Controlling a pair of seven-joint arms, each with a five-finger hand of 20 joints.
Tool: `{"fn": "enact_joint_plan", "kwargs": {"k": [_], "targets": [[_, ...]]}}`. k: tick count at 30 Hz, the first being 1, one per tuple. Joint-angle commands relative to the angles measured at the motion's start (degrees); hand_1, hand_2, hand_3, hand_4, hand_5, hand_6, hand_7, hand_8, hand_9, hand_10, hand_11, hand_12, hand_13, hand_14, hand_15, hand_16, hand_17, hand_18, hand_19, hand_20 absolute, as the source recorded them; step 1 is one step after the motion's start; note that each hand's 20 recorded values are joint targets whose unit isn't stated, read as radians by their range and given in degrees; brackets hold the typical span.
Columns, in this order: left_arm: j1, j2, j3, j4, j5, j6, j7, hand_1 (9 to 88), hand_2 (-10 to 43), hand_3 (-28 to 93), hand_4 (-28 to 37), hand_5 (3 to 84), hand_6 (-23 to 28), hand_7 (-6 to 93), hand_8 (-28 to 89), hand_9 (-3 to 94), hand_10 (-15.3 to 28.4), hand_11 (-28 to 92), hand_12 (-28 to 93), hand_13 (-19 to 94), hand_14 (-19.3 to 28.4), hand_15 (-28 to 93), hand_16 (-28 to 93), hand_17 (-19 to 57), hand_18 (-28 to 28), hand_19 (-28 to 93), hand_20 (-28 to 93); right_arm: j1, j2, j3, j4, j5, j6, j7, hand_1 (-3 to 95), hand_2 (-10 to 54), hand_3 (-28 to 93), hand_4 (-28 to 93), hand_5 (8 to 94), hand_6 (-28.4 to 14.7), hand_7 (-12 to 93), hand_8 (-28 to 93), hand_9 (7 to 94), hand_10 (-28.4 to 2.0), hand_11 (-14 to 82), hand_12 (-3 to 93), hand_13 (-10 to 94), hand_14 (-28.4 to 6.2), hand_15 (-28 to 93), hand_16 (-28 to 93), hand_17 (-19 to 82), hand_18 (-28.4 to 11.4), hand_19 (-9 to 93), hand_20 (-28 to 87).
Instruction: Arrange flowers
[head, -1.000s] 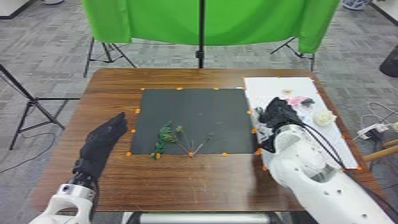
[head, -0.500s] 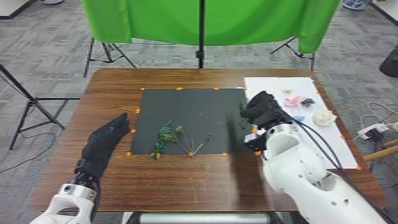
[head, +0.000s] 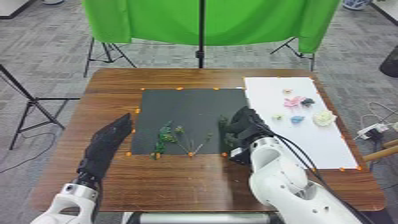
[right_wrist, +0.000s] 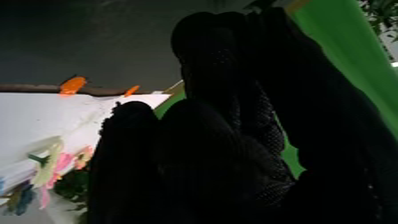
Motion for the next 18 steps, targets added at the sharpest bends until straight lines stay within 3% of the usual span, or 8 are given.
{"fn": "enact_joint_plan", "kwargs": {"k": [1,2,5,13,14,15,16,18], "targets": [[0.6,-0.49,0.0,0.44,0.05,-0.86,-0.14,22.6,-5.9,66,-21.7,36.9,4.9,1.9,-3,32.8,11.0,4,12,24,15.5,5,5,-2.0,13.2,0,16,-1.1,0.4,0.7,-0.1,-1.7,0.0,-0.7,59.0,-9.5,39,7,81.0,-4.3,27,25,89.0,-13.2,42.3,26.3,94,-1.3,62,26,76,-3.7,93,44],[0.6,-0.54,-0.05,0.44,0.08,-0.92,-0.13,22.4,-6.1,66,-21.8,36.9,4.9,1.9,-3,32.7,11.0,4,12,24,15.5,5,5,-2.0,13.2,0,16,-1.2,0.4,0.9,-0.3,-1.6,-0.6,-0.7,60.7,-9.5,32,11,80.5,-4.4,28,25,88.5,-13.3,42.5,26.2,94,-1.3,62,26,76,-3.5,93,44],[0.5,-0.53,0.0,0.47,0.33,-1.02,-0.16,22.2,-6.5,67,-21.8,36.8,4.9,1.8,-3,32.7,11.0,4,12,24,15.5,5,5,-2.0,13.2,0,16,-1.5,0.5,1.0,-0.3,-1.8,-1.0,-0.8,80.4,-9.5,-26,49,79.9,-4.4,28,25,87.6,-13.7,42.7,26.1,94,-1.3,61,27,75,-3.5,93,43],[0.6,-0.54,-0.14,0.47,0.49,-1.49,-0.16,22.2,-7.1,67,-21.8,36.4,4.8,1.7,-3,32.3,10.9,4,12,23,15.5,5,5,-2.1,13.3,0,16,-2.7,0.7,1.6,-1.6,-4.3,-1.1,-0.6,78.7,-9.5,-28,48,79.2,-4.6,27,24,86.7,-13.9,43.0,26.2,94,-1.6,60,27,75,-3.7,93,43],[0.7,-0.52,-0.14,0.39,0.44,-1.41,-0.22,22.3,-7.2,67,-21.9,36.4,4.8,1.7,-3,32.3,10.9,4,12,23,15.5,5,5,-2.1,13.3,0,16,-3.2,0.8,2.2,-2.1,-5.0,-1.8,-0.3,76.5,-9.5,-26,49,79.1,-4.6,28,23,86.6,-13.9,43.1,26.1,94,-1.6,60,28,75,-3.8,93,43],[0.7,-0.54,-0.14,0.41,0.42,-1.44,-0.21,22.4,-7.2,67,-21.9,36.3,4.8,1.7,-3,32.3,10.9,4,12,23,15.5,4,5,-2.1,13.3,0,16,-3.5,0.9,2.6,-2.6,-5.4,-2.3,0.2,67.7,-9.5,-5,36,79.1,-4.6,28,22,86.6,-13.9,43.0,26.0,94,-1.6,60,28,75,-4.2,93,43],[0.6,-0.5,-0.14,0.43,0.39,-1.6,-0.31,22.4,-7.2,67,-21.9,36.3,4.8,1.7,-3,32.3,10.9,4,12,23,15.5,4,5,-2.1,13.3,0,16,-4.0,1.1,3.0,-3.1,-5.9,-2.2,0.7,49.9,-9.5,36,9,78.9,-4.6,30,12,86.7,-14.0,43.0,25.9,94,-1.7,60,28,75,-4.0,93,44],[0.6,-0.5,-0.13,0.42,0.4,-1.6,-0.34,22.4,-7.2,67,-21.9,36.3,4.8,1.7,-3,32.3,10.9,4,12,23,15.5,4,5,-2.1,13.3,0,16,-5.0,1.8,3.9,-3.8,-6.3,-2.5,1.1,35.9,-9.2,59,-4,79.3,-4.7,32,-4,86.8,-14.3,42.8,25.9,94,-1.9,60,28,75,-4.2,93,44]]}}
